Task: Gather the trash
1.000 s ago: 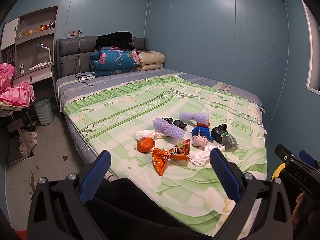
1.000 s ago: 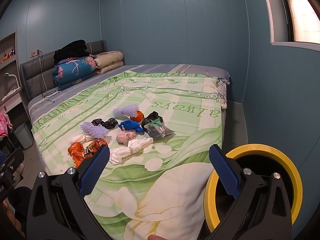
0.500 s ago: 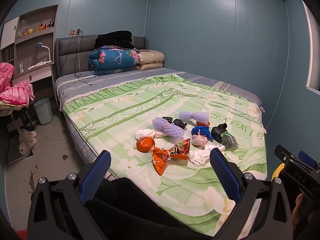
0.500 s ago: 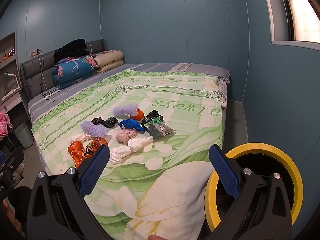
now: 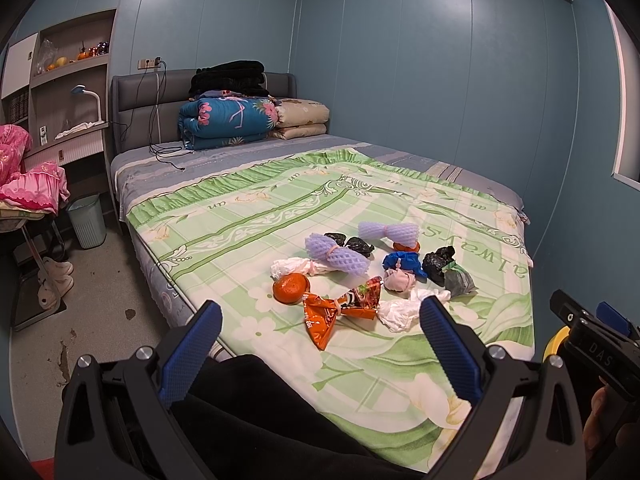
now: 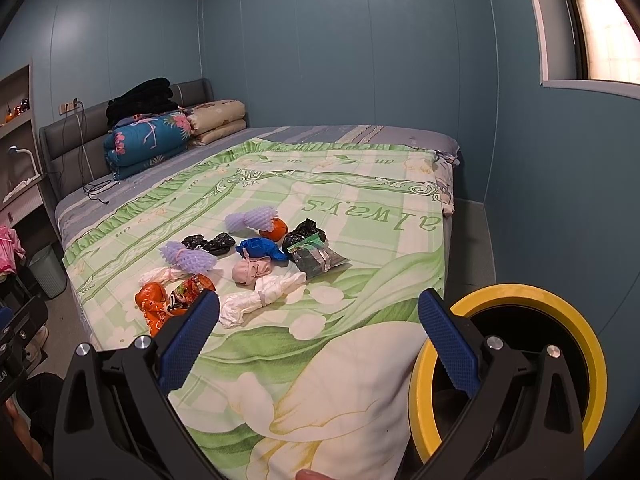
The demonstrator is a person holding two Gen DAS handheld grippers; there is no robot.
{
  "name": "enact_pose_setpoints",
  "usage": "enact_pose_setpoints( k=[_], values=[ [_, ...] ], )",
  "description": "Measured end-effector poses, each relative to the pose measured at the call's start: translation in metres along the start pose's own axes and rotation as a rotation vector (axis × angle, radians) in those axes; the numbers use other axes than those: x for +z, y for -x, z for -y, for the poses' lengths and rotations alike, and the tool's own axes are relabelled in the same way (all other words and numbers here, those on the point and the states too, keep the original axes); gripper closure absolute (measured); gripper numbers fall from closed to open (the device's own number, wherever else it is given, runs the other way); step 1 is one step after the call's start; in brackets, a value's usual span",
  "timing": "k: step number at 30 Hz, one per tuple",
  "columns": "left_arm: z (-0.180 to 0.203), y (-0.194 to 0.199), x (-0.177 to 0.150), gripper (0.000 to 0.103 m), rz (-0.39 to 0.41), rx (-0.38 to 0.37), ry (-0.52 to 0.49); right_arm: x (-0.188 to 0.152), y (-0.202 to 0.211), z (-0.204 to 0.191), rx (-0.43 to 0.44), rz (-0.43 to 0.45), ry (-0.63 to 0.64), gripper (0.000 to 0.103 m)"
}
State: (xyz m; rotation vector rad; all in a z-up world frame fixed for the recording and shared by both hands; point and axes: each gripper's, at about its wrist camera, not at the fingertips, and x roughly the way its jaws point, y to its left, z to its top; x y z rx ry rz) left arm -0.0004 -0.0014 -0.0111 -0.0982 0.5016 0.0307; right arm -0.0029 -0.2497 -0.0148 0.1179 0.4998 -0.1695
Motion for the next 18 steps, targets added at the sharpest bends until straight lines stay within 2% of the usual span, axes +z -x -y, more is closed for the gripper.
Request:
enact_pose_setpoints(
  k=[18],
  values=[
    [-0.0001,-0.0017,-0.0013,0.007,-0.004,-0.004,0.001,-0.0028,-0.0027,0.0019,-0.012,-0.007,-0.012,0.008]
  ],
)
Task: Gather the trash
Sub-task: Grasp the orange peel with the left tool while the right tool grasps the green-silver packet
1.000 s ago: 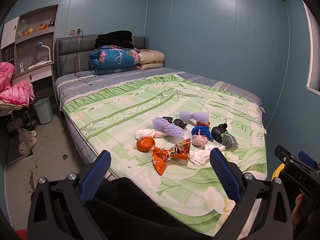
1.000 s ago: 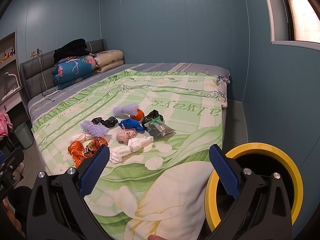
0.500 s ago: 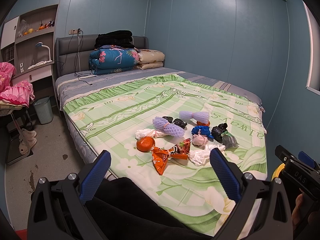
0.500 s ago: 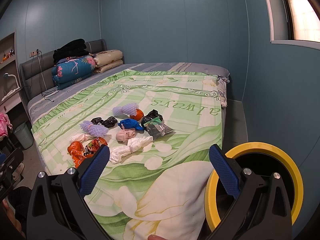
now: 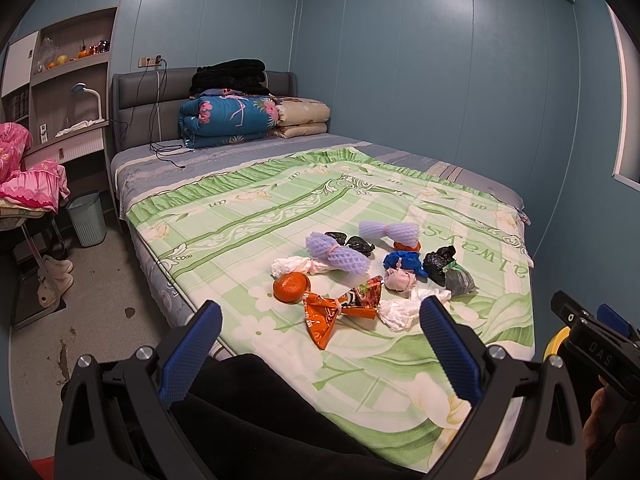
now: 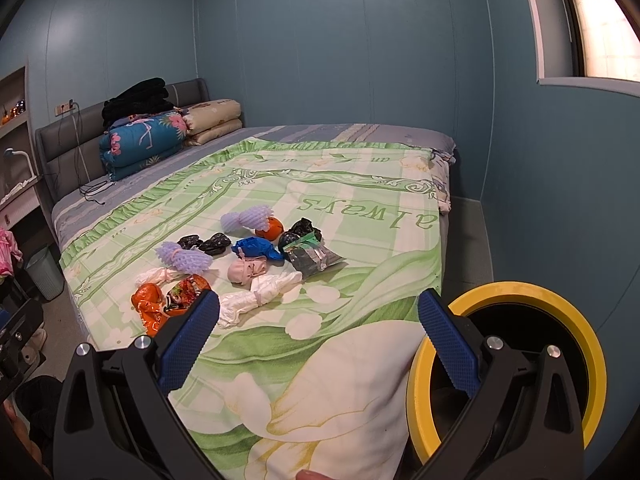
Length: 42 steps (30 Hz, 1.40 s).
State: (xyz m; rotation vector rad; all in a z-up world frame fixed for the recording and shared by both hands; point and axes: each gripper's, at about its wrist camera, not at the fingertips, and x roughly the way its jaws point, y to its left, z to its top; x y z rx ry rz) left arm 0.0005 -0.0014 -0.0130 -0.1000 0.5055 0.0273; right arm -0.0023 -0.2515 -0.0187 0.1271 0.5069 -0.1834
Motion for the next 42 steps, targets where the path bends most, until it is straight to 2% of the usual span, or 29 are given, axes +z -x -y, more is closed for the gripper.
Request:
enact_pose_setpoints(
  k=[3,6,11,14,16,18,19,20,25,29,33,37,42],
  values=[
    [0.000,-0.002,-0.003,0.007,-0.002,-0.005,0.002,0.000,-0.003,0.005,-0.016,0.001,-0.027,0.008],
    [-0.002,-0.004,-0.005,0.007,-0.002,-0.017,0.015,0.000,-0.012,0.003,-0.073,0.031,0.027,0.008],
    [-0.005,-0.025,-0.005,0.007,-0.057,-0.053,0.022,0.009,-0.048,0.012,0.020,-0.053,0.003,0.008],
    [-0.007,-0.041,-0.003,0.007,-0.100,-0.063,0.011,0.018,-0.066,0.002,0.012,0.000,0.112,0.008],
    [-0.011,-0.055,0.003,0.007,-0.115,-0.035,0.000,0.026,-0.079,-0.001,0.064,0.011,0.150,0.008],
    [-0.016,-0.070,0.010,0.007,-0.122,-0.017,-0.007,0.034,-0.094,-0.005,0.129,-0.026,0.180,0.008],
    [-0.020,-0.080,0.014,0.007,-0.132,-0.007,-0.014,0.039,-0.107,-0.008,0.190,-0.071,0.191,0.008],
    [-0.023,-0.089,0.018,0.007,-0.147,0.005,-0.025,0.043,-0.118,-0.009,0.213,-0.109,0.196,0.008],
    [-0.038,-0.151,0.029,0.007,-0.284,0.017,-0.081,0.051,-0.169,-0.014,0.236,-0.245,0.221,0.008],
    [-0.046,-0.193,0.031,0.007,-0.340,0.058,-0.144,0.049,-0.205,-0.016,0.205,-0.339,0.244,0.008],
    [-0.060,-0.235,0.031,0.008,-0.456,-0.016,-0.072,0.045,-0.235,-0.021,0.191,-0.368,0.320,0.008],
    [-0.065,-0.255,0.029,0.007,-0.421,0.008,-0.065,0.043,-0.263,-0.020,0.176,-0.406,0.333,0.008],
    [-0.060,-0.281,0.021,0.007,-0.486,-0.021,-0.097,0.042,-0.293,-0.018,0.123,-0.437,0.342,0.008]
  ],
)
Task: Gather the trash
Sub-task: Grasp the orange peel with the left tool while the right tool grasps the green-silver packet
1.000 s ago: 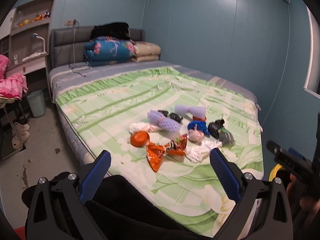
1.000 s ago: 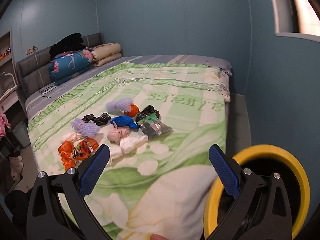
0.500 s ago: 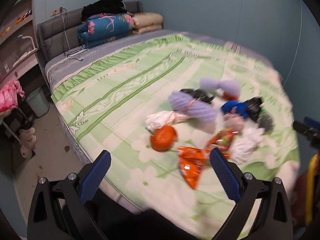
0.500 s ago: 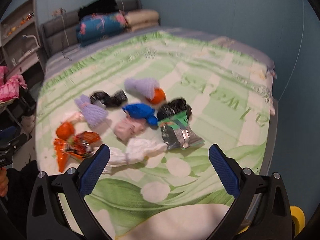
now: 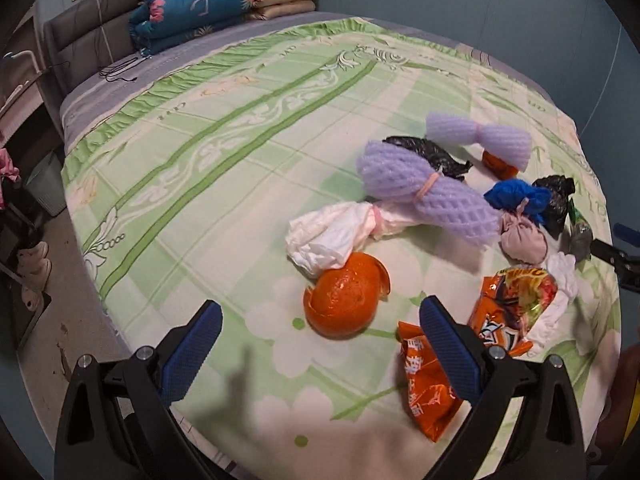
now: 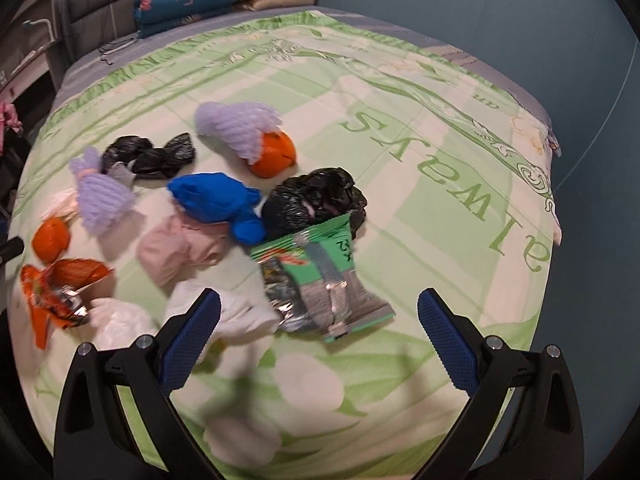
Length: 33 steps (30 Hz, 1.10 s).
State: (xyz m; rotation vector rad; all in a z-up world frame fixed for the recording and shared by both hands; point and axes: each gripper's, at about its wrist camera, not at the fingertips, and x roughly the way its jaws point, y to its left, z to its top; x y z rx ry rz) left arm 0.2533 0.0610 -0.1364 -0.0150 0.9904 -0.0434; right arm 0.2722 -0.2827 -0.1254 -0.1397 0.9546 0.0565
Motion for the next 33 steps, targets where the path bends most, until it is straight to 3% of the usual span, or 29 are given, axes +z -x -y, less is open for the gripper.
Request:
enact_pose_setpoints(
  k=[5,9,17,19,22,25,33],
  values=[
    [-0.007,-0.022,0.003,0.008,-0.087,-0.040,0.035,0.007,-0.013,0.002,-0.009,-0.016,-0.016,0.009],
    [-0.010,-0.028,0.006,0.008,-0.079,-0.049,0.046,0.012,-0.021,0.003,0.005,-0.040,-0.039,0.017],
    [0.000,-0.041,0.007,0.034,-0.098,-0.097,0.022,0.011,-0.031,0.004,-0.002,-0.068,-0.061,0.032],
    [0.001,-0.046,0.006,0.047,-0.109,-0.111,0.029,0.011,-0.033,0.006,0.002,-0.074,-0.073,0.047],
    [0.003,-0.048,0.004,0.057,-0.103,-0.112,0.024,0.010,-0.031,0.005,-0.002,-0.070,-0.065,0.057],
    [0.001,-0.047,0.002,0.059,-0.102,-0.131,0.035,0.008,-0.026,0.003,-0.003,-0.059,-0.057,0.067],
    [-0.007,-0.039,-0.004,0.061,-0.098,-0.167,0.062,0.002,-0.018,0.003,0.011,-0.041,-0.074,0.075]
  ],
)
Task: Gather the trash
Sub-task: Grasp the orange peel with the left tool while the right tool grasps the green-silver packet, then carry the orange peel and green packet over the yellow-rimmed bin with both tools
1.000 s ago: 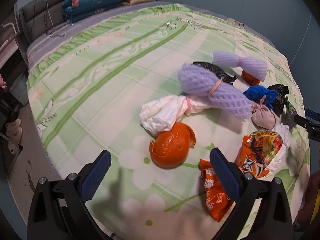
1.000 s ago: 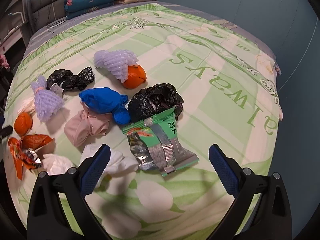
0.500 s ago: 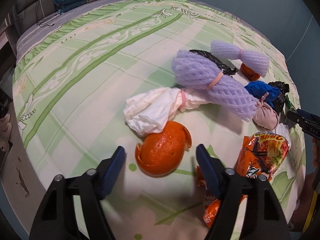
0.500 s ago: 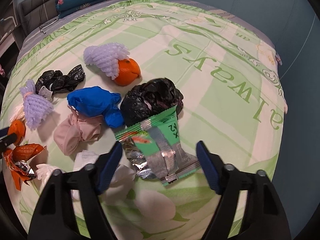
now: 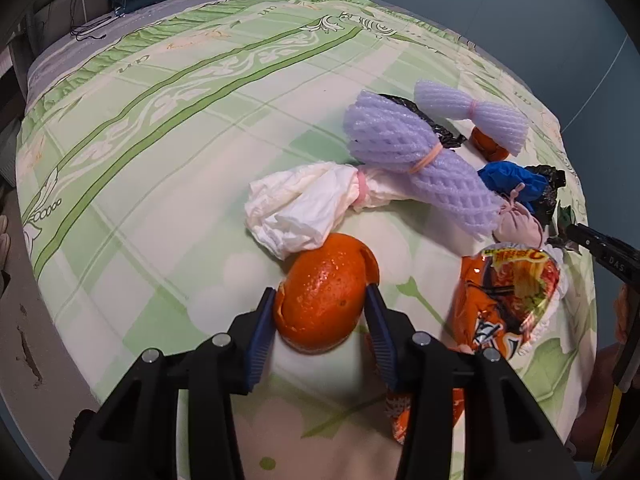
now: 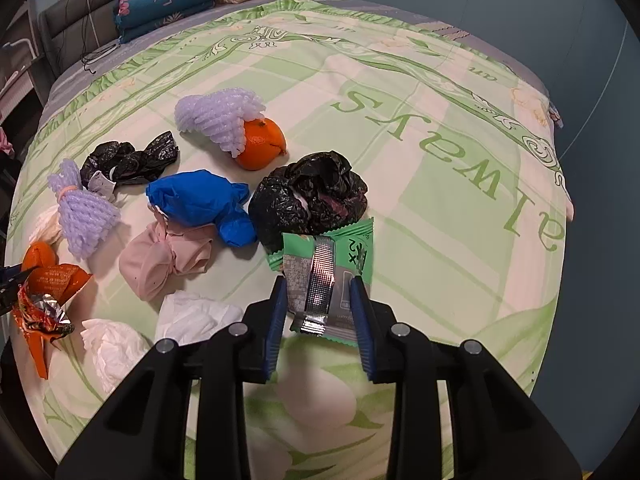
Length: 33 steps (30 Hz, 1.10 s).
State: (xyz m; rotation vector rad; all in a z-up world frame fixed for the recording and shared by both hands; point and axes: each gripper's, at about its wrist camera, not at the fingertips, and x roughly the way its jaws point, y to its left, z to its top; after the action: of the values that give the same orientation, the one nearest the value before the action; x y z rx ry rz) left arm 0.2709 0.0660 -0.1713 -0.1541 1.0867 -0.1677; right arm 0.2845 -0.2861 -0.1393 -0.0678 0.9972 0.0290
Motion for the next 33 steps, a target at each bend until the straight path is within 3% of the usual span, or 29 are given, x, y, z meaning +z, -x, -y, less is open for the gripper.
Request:
enact_pose_setpoints(
  k=[8,20,27,33],
  values=[
    [-0.006,0.023,-0.004,0.061,0.050,-0.026,0.011,-0.008,0.036,0.000,0.040,0.049,-0.032,0.076],
    [0.007,0.087,-0.011,0.061,0.181,-0.049,-0.009,-0.052,0.118,0.012,0.129,0.119,-0.126,0.076],
    [0.059,0.129,-0.023,0.061,0.229,-0.103,-0.101,-0.085,0.170,0.032,0.141,0.169,-0.186,0.076],
    [0.125,0.161,-0.043,0.061,0.209,-0.203,-0.200,-0.112,0.206,0.054,0.145,0.201,-0.246,0.076]
  ],
)
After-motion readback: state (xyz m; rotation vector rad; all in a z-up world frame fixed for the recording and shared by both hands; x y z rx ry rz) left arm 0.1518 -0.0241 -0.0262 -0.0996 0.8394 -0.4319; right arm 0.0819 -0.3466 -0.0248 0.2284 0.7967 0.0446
